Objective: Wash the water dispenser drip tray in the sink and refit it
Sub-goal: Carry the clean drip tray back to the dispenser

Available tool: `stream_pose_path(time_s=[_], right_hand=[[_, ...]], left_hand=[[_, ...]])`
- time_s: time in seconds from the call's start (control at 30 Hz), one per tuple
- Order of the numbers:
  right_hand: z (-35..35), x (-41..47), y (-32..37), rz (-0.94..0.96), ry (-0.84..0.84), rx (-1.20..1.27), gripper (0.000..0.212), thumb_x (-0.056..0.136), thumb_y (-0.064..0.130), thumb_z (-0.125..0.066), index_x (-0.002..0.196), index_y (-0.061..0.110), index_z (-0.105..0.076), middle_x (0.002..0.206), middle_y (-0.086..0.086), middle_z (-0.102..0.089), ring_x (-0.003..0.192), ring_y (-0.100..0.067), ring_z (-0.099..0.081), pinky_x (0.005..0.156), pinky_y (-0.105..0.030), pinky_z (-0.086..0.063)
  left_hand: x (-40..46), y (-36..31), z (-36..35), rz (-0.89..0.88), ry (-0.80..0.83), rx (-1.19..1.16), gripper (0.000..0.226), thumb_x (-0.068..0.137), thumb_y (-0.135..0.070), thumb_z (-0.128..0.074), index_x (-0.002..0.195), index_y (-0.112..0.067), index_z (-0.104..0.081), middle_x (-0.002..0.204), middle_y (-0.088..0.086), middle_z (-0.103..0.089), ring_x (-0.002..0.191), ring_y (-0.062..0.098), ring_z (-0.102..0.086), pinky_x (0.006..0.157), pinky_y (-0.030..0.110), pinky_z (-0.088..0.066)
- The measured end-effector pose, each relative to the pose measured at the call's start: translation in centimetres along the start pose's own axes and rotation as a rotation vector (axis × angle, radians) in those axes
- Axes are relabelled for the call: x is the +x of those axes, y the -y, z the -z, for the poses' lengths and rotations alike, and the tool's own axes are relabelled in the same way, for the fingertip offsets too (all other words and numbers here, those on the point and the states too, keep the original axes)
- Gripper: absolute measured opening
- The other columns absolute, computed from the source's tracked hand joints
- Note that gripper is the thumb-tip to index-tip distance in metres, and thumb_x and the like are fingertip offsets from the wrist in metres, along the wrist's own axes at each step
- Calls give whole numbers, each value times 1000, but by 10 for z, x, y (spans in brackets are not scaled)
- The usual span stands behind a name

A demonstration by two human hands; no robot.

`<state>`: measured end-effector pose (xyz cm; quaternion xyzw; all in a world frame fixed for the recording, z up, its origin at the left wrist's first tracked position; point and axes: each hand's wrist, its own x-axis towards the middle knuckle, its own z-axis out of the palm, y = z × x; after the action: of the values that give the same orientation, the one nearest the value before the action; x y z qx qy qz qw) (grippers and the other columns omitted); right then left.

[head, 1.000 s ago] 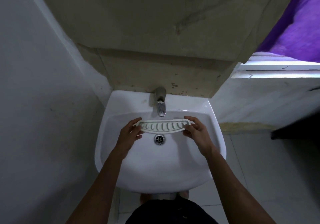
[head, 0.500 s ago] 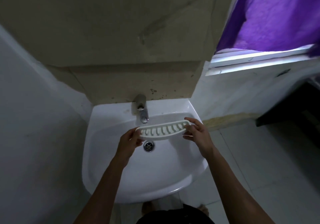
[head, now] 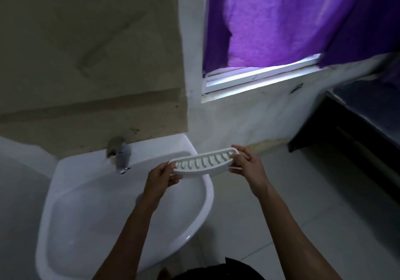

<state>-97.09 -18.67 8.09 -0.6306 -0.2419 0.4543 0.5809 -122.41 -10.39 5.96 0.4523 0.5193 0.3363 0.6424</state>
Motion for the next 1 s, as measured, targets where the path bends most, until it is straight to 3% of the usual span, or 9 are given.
stream_pose_path(time_s=[0.1, 0.27, 0.4, 0.53, 1.0], right_hand=[[46, 3, 8, 17, -64, 23, 20, 94, 8, -61, 110, 18, -69, 97, -12, -72, 80, -22, -67, 76, -40, -60], [121, 8, 14, 33, -170, 27, 23, 95, 13, -63, 118, 13, -68, 104, -18, -71, 81, -22, -68, 69, -35, -61], [171, 11, 24, 45, -276, 72, 22, 95, 13, -63, 117, 11, -67, 99, -14, -71, 80, -20, -66, 69, -36, -61], [215, 20, 33, 58, -363, 121, 21, 95, 13, -63, 116, 14, -68, 97, -8, -72, 77, -17, -64, 68, -36, -60], [373, 130, 91, 126, -587, 198, 19, 96, 19, -65, 115, 17, -69, 93, -4, -71, 75, -14, -64, 65, -31, -60]], left_hand=[[7, -3, -50, -12, 43, 15, 19, 96, -24, -56, 104, -12, -68, 97, 12, -74, 81, 25, -72, 73, 32, -57], [14, -7, -133, -48, 108, 29, 20, 95, -24, -58, 102, -8, -68, 91, 14, -72, 69, 20, -67, 58, 22, -55], [24, -12, -195, -74, 176, 82, 20, 95, -24, -58, 96, -7, -67, 83, 14, -69, 66, 19, -65, 58, 22, -56], [42, -20, -253, -95, 256, 120, 18, 95, -19, -57, 96, -3, -65, 74, 10, -67, 55, 9, -65, 54, 17, -54], [159, -68, -477, -161, 469, 214, 24, 95, -26, -58, 101, -6, -69, 77, 11, -69, 66, 18, -64, 65, 27, -57]])
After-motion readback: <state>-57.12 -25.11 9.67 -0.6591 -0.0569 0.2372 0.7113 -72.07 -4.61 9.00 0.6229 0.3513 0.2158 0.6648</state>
